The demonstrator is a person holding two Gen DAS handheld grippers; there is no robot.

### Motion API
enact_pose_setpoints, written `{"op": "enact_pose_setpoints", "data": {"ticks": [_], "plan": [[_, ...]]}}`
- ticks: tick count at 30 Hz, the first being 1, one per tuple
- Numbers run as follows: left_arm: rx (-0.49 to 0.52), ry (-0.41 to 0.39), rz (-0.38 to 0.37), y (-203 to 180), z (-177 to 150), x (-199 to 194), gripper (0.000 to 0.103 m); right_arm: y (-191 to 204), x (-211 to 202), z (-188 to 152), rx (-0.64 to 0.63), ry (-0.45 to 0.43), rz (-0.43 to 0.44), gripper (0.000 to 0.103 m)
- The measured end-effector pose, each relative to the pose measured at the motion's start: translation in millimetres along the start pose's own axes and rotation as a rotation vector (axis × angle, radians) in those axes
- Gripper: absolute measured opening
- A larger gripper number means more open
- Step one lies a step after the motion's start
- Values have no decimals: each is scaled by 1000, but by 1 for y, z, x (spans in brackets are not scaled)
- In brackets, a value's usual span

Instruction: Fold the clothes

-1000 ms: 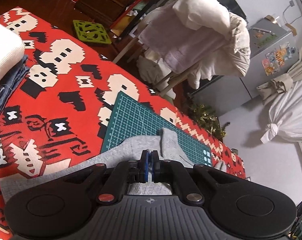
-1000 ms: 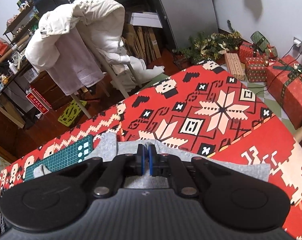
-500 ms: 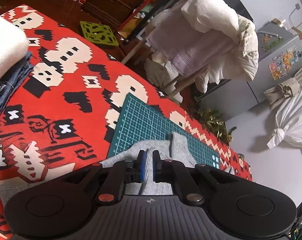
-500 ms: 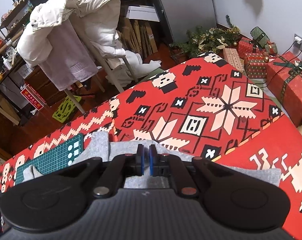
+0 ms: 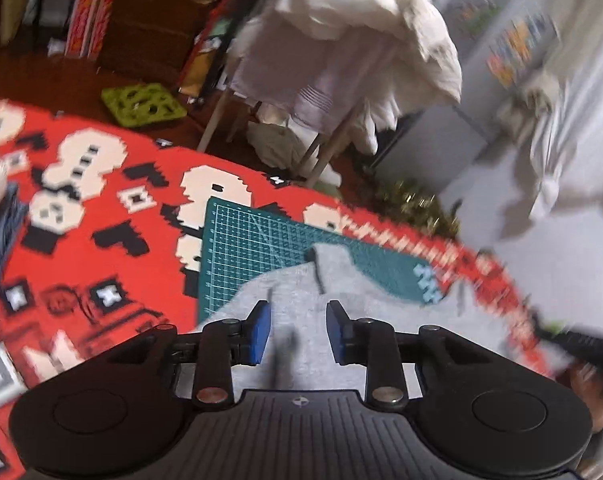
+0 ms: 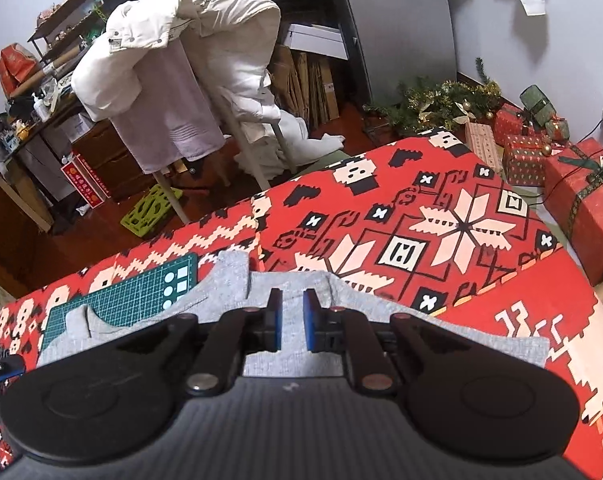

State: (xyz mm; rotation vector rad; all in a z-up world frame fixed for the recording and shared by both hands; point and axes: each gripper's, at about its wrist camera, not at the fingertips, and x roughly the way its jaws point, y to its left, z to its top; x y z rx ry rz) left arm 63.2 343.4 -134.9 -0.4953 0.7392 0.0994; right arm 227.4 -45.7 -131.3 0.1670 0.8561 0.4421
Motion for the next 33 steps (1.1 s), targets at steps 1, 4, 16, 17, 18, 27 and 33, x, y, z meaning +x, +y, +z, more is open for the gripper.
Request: {"op": "enact_pose_setpoints", "data": {"ticks": [1, 4, 16, 17, 18, 27, 33], "plan": [[44, -3, 14, -3, -1, 2, 28, 1, 0, 0, -5, 1, -3, 12], [178, -32, 23, -14, -5, 6, 28, 1, 3, 0, -21, 0, -16, 13], [369, -7, 134, -34, -11, 36, 28, -3, 21, -2, -62, 2, -63, 13], [365, -2, 137, -33, -11, 38, 28, -2, 22, -2, -69, 2, -66, 13], [362, 2, 140, -33, -11, 39, 28, -2, 24, -2, -77, 1, -69, 13], [371, -31, 125, -36, -14, 32, 4, 2, 50, -1, -136, 28, -58, 11], [346, -91, 118, -36, -12, 13, 3, 3, 49, -3, -131, 17, -39, 2]]}}
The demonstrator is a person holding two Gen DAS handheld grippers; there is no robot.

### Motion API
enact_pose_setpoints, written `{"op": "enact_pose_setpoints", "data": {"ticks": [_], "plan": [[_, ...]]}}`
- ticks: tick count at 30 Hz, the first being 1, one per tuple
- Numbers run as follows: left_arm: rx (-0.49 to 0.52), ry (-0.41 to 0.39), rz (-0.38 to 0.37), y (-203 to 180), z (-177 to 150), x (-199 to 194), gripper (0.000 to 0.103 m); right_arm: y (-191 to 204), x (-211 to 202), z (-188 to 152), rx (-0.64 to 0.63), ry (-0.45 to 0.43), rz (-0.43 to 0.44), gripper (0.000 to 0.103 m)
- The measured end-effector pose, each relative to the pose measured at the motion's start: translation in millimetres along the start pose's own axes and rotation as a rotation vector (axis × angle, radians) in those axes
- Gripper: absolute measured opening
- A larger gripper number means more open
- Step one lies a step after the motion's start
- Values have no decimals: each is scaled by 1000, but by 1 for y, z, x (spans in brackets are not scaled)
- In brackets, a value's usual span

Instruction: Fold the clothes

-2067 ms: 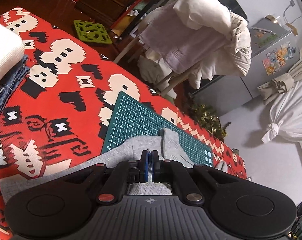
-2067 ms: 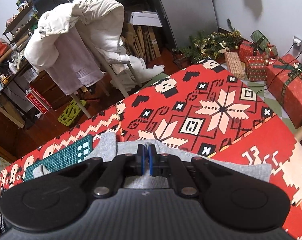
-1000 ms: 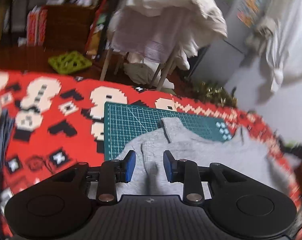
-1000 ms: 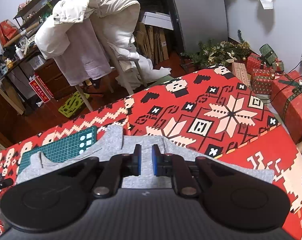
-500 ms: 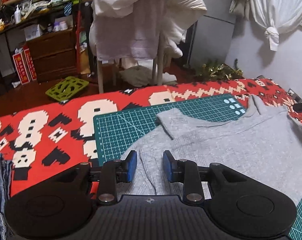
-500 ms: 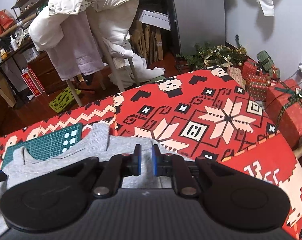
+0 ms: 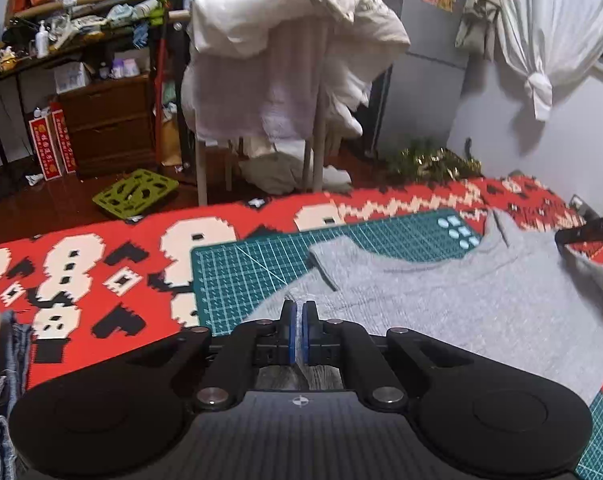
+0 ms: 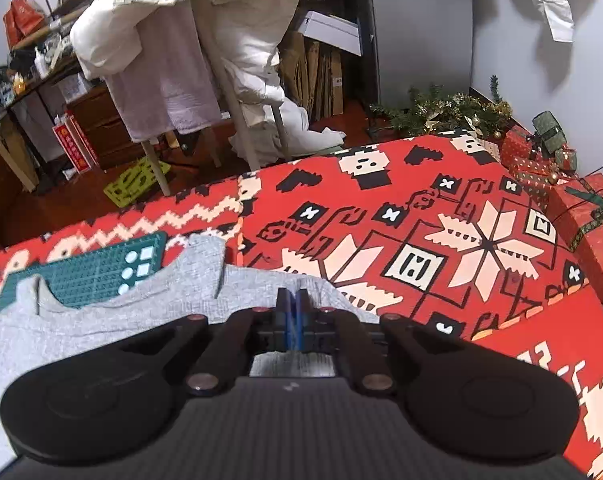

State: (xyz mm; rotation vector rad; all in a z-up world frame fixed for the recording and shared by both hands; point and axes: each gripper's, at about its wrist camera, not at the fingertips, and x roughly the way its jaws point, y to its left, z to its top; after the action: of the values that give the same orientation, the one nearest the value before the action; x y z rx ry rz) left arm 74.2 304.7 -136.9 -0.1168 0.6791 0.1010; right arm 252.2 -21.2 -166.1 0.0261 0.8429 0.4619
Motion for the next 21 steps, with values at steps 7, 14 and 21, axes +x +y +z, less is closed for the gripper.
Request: {"op": "enact_pose_setpoints", "data": {"ticks": [7, 14, 21], "plan": [[-56, -79, -8, 6, 3, -40, 3, -6, -34, 5, 33, -71, 30, 2], [-79, -51, 25, 16, -2, -34, 3, -4, -38, 9, 29, -80, 36, 2], [-73, 25, 35, 19, -9, 0, 3, -9, 0, 5, 36, -7, -12, 2]]}}
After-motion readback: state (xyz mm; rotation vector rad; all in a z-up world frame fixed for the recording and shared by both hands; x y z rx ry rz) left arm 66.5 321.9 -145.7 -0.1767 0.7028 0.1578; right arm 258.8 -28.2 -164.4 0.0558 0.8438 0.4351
